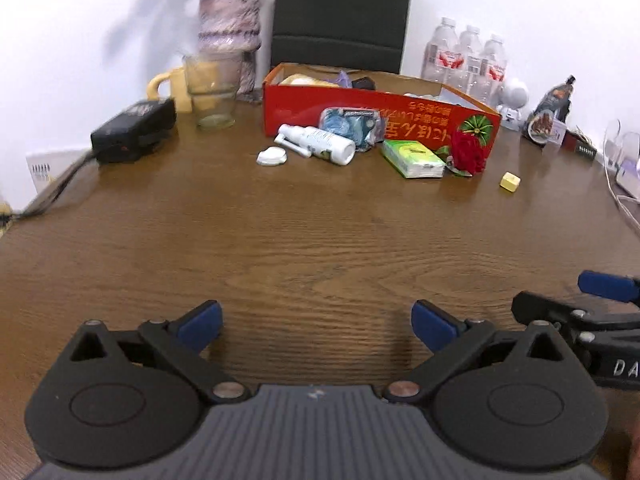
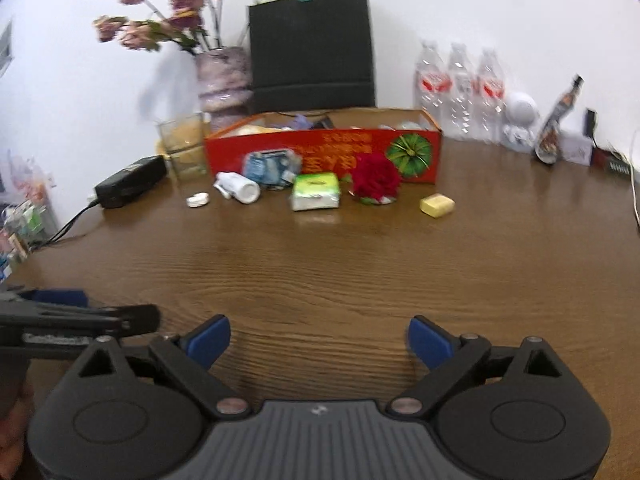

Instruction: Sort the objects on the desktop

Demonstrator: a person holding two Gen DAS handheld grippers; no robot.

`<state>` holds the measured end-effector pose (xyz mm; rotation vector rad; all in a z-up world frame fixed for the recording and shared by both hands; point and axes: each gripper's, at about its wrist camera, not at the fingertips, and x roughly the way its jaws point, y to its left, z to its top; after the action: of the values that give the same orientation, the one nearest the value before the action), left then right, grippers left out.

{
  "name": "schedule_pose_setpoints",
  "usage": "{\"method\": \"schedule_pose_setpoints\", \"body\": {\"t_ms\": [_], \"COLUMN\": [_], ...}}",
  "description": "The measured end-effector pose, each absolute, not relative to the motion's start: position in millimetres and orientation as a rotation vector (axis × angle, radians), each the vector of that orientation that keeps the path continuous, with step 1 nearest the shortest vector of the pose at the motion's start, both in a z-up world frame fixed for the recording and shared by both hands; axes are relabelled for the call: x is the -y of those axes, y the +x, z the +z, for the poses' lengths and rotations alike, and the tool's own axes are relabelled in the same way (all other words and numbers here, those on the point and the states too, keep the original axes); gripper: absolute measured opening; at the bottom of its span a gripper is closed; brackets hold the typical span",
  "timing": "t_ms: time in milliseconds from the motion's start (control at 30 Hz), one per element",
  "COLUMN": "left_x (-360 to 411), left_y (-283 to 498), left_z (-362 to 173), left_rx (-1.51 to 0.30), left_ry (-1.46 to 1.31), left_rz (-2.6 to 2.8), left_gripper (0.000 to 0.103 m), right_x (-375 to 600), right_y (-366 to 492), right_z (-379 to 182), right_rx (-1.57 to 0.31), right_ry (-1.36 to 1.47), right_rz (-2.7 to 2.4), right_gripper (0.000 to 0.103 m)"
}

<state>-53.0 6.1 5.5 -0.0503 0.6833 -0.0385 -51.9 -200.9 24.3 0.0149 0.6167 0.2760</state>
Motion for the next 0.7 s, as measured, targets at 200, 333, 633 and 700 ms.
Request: {"method": "schedule_pose_setpoints", "body": {"t_ms": [200,333,633,700], "left_x": [-2,0,4,4], "left_y": [-52,-50,-49,-49], "left_z": [3,1,-2,-2], "left_rx": [-0.684,-0.691,-0.7,-0.699], "left_ry": [-0.032,-0.019,0.015,0.014], "left_rz": [-0.044,-0.036,-0.026,-0.026], "left_gripper": [0.103,0.103,0.103,0.103], "right_x": [210,214,211,212], "right_y": [-48,-48,-48,-48], "right_z": [21,19,18,18], "right_rx": [-0.654,-0.657,-0.666,-0.664], "right_ry": [0.089,0.116,0.094,0.103], "right_rz": [0.233,0.23,0.234,0.232], "right_gripper": [0.099,0.1,0.103,0.103]}}
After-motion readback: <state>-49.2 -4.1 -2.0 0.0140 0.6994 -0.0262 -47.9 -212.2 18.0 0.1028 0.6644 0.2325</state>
